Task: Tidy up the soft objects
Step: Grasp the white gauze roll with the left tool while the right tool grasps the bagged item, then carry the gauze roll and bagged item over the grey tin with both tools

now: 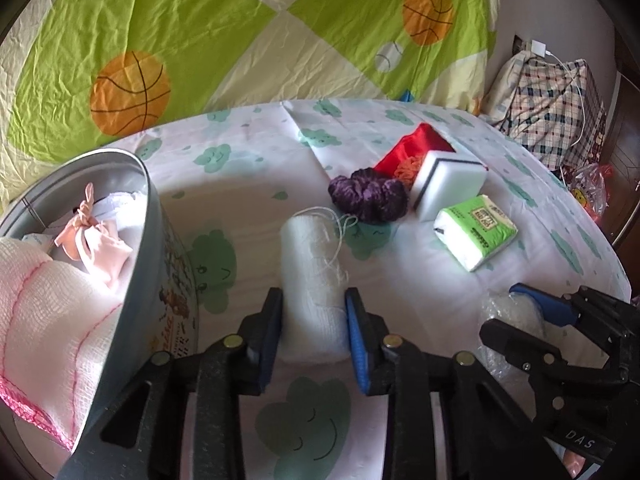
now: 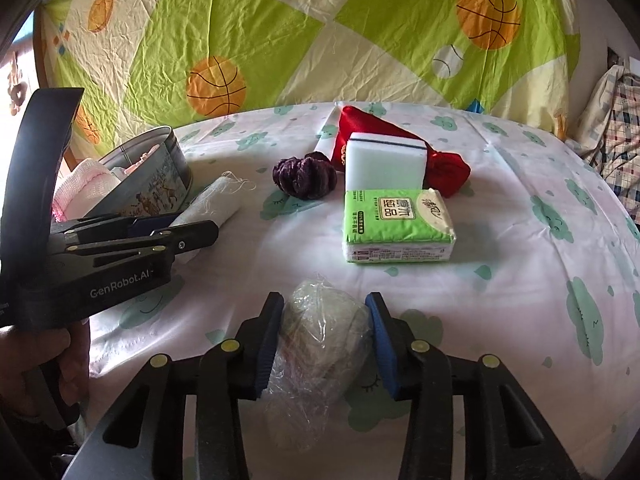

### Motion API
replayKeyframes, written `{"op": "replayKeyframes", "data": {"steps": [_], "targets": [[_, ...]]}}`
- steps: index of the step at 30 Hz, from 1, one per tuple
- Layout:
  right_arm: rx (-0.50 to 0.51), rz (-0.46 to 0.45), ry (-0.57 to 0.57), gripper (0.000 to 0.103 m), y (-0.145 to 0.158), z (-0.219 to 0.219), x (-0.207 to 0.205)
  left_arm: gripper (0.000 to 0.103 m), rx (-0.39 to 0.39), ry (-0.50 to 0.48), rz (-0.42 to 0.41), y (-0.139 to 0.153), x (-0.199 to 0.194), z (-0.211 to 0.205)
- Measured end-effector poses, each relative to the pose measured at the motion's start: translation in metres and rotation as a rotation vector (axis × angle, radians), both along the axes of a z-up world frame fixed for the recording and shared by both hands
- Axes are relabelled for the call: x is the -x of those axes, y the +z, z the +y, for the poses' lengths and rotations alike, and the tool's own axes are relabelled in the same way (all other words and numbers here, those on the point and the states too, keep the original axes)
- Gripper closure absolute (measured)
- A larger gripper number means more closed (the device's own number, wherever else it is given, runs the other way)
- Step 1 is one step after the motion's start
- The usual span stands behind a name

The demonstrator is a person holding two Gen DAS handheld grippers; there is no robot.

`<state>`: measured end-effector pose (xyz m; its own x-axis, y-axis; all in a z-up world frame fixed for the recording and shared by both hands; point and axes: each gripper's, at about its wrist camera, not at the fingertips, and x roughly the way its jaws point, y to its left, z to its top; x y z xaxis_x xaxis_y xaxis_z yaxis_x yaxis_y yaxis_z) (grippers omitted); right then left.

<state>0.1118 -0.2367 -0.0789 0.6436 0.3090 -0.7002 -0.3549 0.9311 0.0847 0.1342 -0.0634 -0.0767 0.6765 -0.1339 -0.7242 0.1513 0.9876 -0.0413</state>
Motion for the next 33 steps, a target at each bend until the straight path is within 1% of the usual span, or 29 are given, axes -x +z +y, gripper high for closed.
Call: {"op": "replayKeyframes", "data": {"steps": [6, 12, 13, 14, 16, 23, 27, 33], "targets": [[-0.026, -0.060, 0.002, 0.059, 0.007, -0.003, 0.008, 0.073, 0.008, -0.002, -0.046, 0.006, 0.005, 0.001], [-0.093, -0.114, -0.014, 0.059, 0.017, -0.007, 0.009, 0.073, 0.016, 0.011, -0.101, 0.013, 0.013, 0.003], [-0.080, -0.143, -0.023, 0.059, 0.020, -0.006, 0.010, 0.073, 0.018, 0.013, -0.108, 0.014, 0.014, 0.003], [-0.070, -0.144, -0.025, 0.059, 0.020, -0.004, 0.009, 0.073, 0.022, 0.016, -0.117, 0.015, 0.015, 0.004], [-0.091, -0.131, -0.010, 0.059, 0.021, -0.001, 0.006, 0.073, 0.028, 0.023, -0.133, 0.017, 0.017, 0.006], [-0.079, -0.162, 0.008, 0.059, 0.029, 0.008, 0.007, 0.073, 0.042, 0.054, -0.220, 0.025, 0.030, 0.011], [-0.065, -0.207, 0.010, 0.059, 0.036, 0.017, 0.008, 0.073, 0.045, 0.072, -0.266, 0.030, 0.036, 0.014], [-0.081, -0.269, 0.009, 0.059, 0.040, 0.025, 0.005, 0.073, 0.065, 0.093, -0.325, 0.036, 0.046, 0.020]]}}
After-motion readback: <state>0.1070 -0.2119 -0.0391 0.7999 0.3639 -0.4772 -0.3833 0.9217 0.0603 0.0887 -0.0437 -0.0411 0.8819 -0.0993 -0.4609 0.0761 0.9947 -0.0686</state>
